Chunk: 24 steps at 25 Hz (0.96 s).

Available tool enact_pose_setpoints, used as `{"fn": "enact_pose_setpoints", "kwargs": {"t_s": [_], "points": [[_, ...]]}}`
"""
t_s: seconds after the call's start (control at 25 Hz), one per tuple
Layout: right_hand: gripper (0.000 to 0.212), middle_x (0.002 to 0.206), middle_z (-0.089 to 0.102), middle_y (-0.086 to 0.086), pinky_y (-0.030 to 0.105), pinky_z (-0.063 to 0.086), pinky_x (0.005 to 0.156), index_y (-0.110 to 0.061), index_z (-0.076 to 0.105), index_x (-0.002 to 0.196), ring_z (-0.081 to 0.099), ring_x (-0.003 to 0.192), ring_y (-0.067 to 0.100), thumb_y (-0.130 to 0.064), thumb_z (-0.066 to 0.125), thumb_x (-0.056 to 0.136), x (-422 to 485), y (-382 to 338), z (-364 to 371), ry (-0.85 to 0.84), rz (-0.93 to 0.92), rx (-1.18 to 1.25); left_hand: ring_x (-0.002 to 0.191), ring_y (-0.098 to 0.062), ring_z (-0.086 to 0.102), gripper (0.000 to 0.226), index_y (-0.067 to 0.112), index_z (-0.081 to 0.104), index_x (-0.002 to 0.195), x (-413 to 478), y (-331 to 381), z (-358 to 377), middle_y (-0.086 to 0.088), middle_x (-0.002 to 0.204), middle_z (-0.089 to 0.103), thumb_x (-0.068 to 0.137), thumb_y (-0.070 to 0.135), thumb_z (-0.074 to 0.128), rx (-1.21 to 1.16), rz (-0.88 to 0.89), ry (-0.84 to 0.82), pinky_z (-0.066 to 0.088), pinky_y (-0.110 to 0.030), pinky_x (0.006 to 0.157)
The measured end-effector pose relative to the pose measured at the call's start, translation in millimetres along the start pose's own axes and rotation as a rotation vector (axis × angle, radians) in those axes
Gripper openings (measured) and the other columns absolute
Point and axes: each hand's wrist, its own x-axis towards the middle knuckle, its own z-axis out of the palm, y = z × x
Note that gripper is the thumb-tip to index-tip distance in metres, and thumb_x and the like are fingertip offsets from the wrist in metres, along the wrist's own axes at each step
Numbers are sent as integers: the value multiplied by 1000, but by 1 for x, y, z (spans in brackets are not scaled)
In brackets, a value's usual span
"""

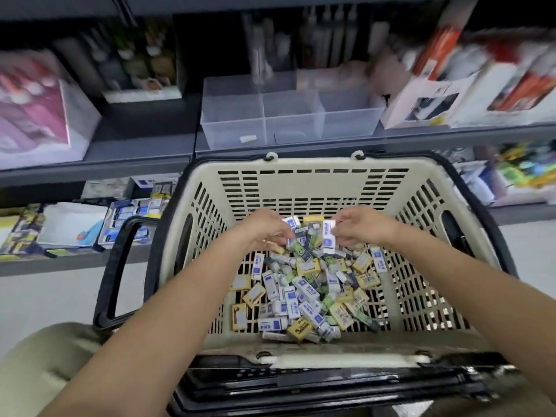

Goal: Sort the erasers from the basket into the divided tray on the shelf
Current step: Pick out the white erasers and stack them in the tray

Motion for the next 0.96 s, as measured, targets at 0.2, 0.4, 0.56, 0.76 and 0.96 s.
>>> {"fn": "enact_pose_setpoints", "kwargs": {"t_s": [0.2, 0.4, 0.56, 0.76, 0.96], "points": [[15, 90, 65, 2, 18, 51, 63, -13, 59, 99, 64, 78, 13, -11, 64, 86, -4, -11, 12, 135, -75, 138, 63, -12, 67, 30, 13, 49, 87, -10, 5, 3, -12, 101, 67, 75, -4, 70, -232, -29, -118, 56, -23, 53], [14, 77, 66, 3, 12, 48, 49, -15, 60, 87, 61, 62, 5, -3, 64, 82, 2, -17, 16, 226, -46, 168, 75, -16, 63, 19, 12, 56, 107, -5, 5, 10, -8, 97, 67, 90, 4, 54, -317, -73, -190, 52, -28, 65], [22, 87, 70, 12, 21, 55, 57, -16, 60, 102, 66, 65, 14, -2, 61, 85, -2, -16, 18, 239, 18, 353, 63, -12, 54, 19, 11, 61, 94, -2, 2, 17, -4, 79, 62, 96, 24, 48, -466, -141, -159, 43, -25, 59], [15, 84, 72, 11, 20, 55, 55, -15, 59, 94, 69, 64, 12, -6, 65, 84, -1, -13, 18, 313, 55, 501, 76, -15, 57, 17, 10, 62, 99, -1, 1, 24, -4, 85, 63, 94, 18, 47, -570, -97, -234, 44, -30, 80], [18, 79, 71, 7, 23, 51, 63, -14, 54, 74, 70, 72, 14, -5, 68, 81, -2, -18, 25, 276, 64, 587, 87, -26, 61, 29, 3, 59, 97, -8, 12, 22, -15, 92, 64, 96, 21, 37, -751, -30, -294, 51, -36, 78]]}}
